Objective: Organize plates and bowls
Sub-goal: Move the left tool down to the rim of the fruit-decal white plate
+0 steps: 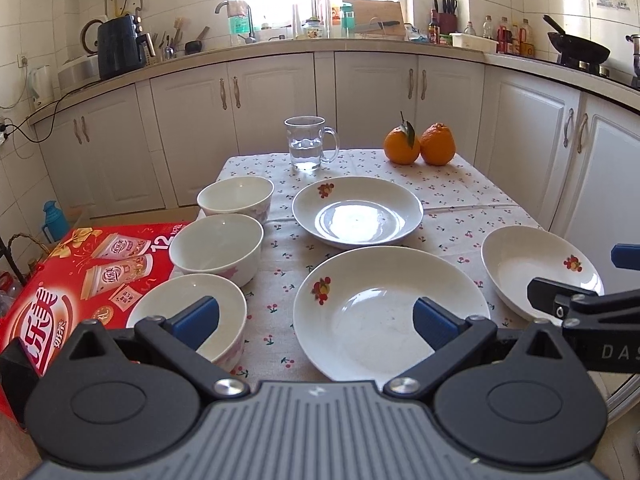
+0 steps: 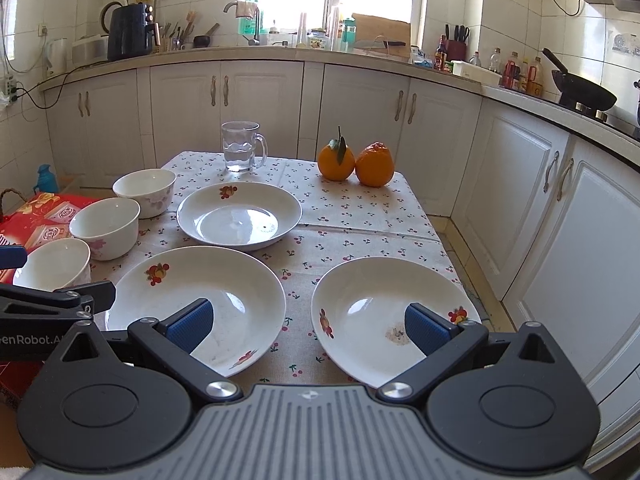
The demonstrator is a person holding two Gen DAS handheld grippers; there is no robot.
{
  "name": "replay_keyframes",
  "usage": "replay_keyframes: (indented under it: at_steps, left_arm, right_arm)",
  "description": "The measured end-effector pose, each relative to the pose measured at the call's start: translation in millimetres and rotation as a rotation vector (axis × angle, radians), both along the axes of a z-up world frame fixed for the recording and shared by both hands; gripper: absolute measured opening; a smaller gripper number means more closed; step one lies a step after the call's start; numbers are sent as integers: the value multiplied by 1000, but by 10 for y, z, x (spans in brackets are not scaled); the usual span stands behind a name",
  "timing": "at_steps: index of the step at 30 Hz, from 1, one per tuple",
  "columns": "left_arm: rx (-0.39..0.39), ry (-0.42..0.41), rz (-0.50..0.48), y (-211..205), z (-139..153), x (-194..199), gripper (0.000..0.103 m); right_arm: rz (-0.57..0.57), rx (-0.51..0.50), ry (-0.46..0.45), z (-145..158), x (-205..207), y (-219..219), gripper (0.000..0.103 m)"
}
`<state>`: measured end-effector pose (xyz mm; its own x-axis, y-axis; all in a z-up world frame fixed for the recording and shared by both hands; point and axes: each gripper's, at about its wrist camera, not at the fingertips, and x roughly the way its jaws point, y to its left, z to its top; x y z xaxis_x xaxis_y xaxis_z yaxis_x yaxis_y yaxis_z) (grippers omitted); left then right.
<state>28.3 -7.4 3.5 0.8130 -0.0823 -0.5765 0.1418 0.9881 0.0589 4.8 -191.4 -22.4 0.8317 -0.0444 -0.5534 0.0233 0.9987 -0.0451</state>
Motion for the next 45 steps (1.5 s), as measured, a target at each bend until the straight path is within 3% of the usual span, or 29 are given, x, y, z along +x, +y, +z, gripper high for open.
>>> replay_keyframes:
  at_steps: [12,18,28,41,45]
  left_arm:
    - [49,-9,-90,-122,-16,392,102]
    - [50,47,-166,-259,-70,621,102]
    - [45,108,-275,-605,-82,998,102]
    - [55,215,-554,-1390,-199,1456,102]
    - [63,286,-641,-1674,-301,1592,102]
  right_arm:
    - [-22,3,-2,-122,123,-570,103]
    - [20,6,70,-371,93,-934,103]
    - [112,46,178,-857,240,-1139,103]
    - [190,69,195,-1067,483,-1354,103]
    - [209,71,173,-1087,461,-1394,103]
